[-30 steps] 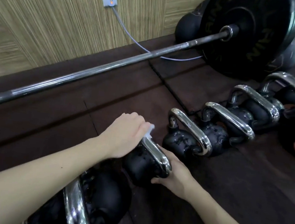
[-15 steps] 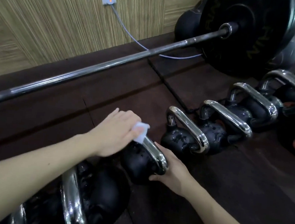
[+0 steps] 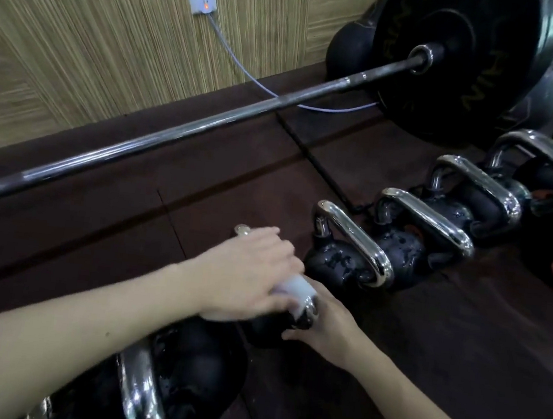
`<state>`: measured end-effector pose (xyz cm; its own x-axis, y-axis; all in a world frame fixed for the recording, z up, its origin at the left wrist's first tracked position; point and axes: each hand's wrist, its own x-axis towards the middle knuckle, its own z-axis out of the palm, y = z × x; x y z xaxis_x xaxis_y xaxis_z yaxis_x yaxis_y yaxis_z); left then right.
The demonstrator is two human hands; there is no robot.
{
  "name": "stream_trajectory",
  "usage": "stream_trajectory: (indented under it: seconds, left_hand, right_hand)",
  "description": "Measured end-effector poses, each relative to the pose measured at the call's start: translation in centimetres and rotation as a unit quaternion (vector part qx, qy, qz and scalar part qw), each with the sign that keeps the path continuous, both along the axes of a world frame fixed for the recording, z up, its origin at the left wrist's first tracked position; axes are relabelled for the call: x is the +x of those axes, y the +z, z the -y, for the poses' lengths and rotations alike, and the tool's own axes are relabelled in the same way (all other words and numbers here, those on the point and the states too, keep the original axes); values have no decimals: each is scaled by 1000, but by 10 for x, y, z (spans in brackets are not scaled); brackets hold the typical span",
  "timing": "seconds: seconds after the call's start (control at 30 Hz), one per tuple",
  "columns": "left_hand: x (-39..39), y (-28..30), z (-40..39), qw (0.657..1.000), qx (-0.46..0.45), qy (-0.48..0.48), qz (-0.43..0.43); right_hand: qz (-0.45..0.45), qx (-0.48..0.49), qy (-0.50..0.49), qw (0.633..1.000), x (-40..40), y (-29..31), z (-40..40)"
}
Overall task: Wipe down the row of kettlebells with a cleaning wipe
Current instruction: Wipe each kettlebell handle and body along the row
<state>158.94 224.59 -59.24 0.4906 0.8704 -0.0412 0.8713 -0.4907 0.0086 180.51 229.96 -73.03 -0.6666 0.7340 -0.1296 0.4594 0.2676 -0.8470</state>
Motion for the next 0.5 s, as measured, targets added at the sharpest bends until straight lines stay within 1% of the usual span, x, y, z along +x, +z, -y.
stream_trajectory:
  seconds: [0.03, 0.07, 0.1, 0.13, 0.17, 0.2, 0.23, 0.3, 0.33, 0.4, 0.47, 0.5]
  left_hand:
    - [-13, 0, -4, 999, 1, 38, 14]
    - [-24, -1, -5, 995, -17, 88, 49]
    - [-33, -2, -5, 983, -50, 141, 110]
    - [-39, -3, -5, 966, -73, 173, 178]
    - [-41, -3, -7, 951, -79, 186, 232]
    - [-39, -2, -9, 950, -75, 191, 235]
    - [-37, 1, -11, 959, -69, 189, 202]
    - [-25, 5, -9, 983, -34, 155, 97]
    - [-13, 5, -5, 992, -4, 117, 46]
    - [16, -1, 7, 999, 24, 36, 4]
    - [37, -13, 17, 997, 39, -53, -41]
    - [39, -17, 17, 995, 46, -78, -50]
  right_hand:
    - [4, -3, -3, 1000, -1, -3, -1]
    - [1, -11, -4, 1000, -2, -4, -1]
    - [-2, -20, -3, 1000, -2, -4, -2]
    - [-1, -28, -1, 1000, -2, -4, -3]
    - [4, -32, 1, 999, -2, -2, -3]
    - [9, -35, 2, 999, -1, -2, -3]
    - [11, -37, 3, 999, -2, -2, -2]
    - [2, -27, -2, 1000, -2, -4, -1]
    - [-1, -14, -5, 1000, -2, -1, 0]
    - [-6, -3, -6, 1000, 0, 2, 1]
    - [-10, 15, 11, 1000, 0, 7, 3]
    - [-17, 23, 18, 999, 0, 9, 4]
